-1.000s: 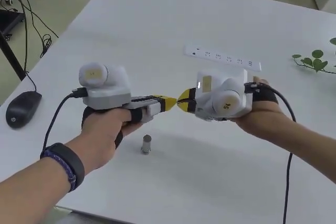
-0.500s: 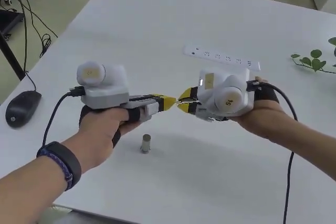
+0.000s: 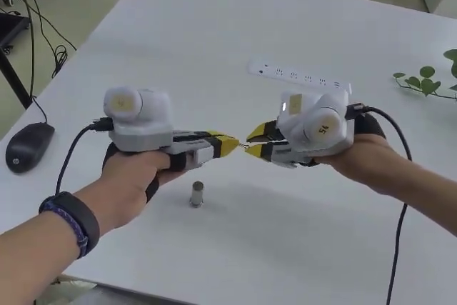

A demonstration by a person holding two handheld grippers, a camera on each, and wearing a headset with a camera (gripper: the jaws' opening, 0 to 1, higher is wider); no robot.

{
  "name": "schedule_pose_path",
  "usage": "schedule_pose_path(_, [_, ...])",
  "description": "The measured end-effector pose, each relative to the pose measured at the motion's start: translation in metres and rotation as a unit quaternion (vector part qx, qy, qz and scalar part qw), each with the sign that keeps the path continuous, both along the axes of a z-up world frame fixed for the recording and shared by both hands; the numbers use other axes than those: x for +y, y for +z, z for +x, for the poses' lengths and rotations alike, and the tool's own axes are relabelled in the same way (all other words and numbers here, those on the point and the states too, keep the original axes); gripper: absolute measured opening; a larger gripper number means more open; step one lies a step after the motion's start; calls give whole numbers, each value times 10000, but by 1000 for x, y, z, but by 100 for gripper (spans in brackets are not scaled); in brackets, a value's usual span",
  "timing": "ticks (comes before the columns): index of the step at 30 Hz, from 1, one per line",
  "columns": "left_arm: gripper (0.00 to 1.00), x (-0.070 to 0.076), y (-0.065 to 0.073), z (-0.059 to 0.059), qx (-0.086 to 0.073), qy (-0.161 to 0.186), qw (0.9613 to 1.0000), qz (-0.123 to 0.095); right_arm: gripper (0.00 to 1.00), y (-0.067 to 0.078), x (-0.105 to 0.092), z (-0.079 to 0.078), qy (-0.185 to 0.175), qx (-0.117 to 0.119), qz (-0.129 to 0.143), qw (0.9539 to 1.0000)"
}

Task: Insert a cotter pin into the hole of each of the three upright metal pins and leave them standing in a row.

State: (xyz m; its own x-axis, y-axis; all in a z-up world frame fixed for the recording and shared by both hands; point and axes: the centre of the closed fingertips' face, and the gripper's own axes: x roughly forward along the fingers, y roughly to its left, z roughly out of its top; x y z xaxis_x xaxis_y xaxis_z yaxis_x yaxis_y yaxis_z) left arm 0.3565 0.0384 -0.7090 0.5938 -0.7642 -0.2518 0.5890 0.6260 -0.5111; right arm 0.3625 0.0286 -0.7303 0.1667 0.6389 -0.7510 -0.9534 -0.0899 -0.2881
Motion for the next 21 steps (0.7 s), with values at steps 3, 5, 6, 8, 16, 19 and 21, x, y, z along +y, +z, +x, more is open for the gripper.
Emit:
schedule_pose_path(3, [0,-1,0,-2,-101,-138,9998,60,10,0,0,-4,36,159,44,9999])
schedule_pose_path(5, [0,-3,1,-4,-145,-215,9996,89,10,-1,-1,-6,51,224,52,9997])
schedule_pose_path(6, [0,-3,2,-5,-177,-255,9995,100,10,-1,-1,-8,68,264,46,9996])
schedule_pose_path(8, [0,-6,3,-8,-249,-357,9990,128,10,-2,-1,-11,100,347,47,9993])
schedule_pose_path(16, [0,-13,6,-17,-463,-717,9960,262,8,-5,-3,-22,255,573,-9,9980])
schedule_pose_path(19, [0,-14,7,-20,-536,-852,9944,333,7,-6,-3,-25,277,670,-12,9974])
schedule_pose_path(21, [0,-14,6,-21,-578,-932,9932,395,7,-7,-3,-28,311,725,-21,9969])
